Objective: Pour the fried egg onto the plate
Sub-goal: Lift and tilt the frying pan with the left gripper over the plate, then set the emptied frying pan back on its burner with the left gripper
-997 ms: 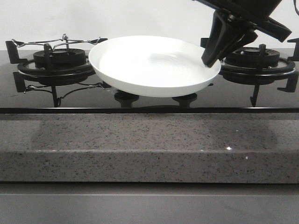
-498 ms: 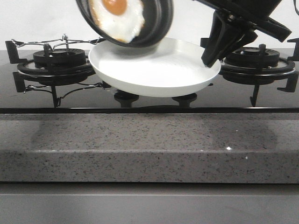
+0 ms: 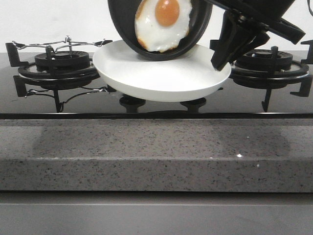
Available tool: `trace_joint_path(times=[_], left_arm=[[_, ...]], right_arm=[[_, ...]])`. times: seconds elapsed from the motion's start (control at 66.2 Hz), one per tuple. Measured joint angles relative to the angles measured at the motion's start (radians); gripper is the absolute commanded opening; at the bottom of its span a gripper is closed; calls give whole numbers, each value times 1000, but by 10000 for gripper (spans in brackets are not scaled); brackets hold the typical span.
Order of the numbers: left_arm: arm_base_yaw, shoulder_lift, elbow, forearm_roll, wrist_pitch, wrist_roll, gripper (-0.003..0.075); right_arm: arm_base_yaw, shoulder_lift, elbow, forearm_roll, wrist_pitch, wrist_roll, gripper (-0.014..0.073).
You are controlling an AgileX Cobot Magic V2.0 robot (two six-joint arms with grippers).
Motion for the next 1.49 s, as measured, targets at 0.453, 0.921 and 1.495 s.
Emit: trace_joint_path(times=[0.453,0.921,1.495], left_arm=[[-18,-67,0,106,-51,0,-20],[153,-67,0,23,-26,-121,-20],[819,113,0,-687,290,-134,-20]], right_arm=[[0,0,0,0,0,0,-66],[0,0,0,0,0,0,-66],[0,2,0,0,0,-5,-66]])
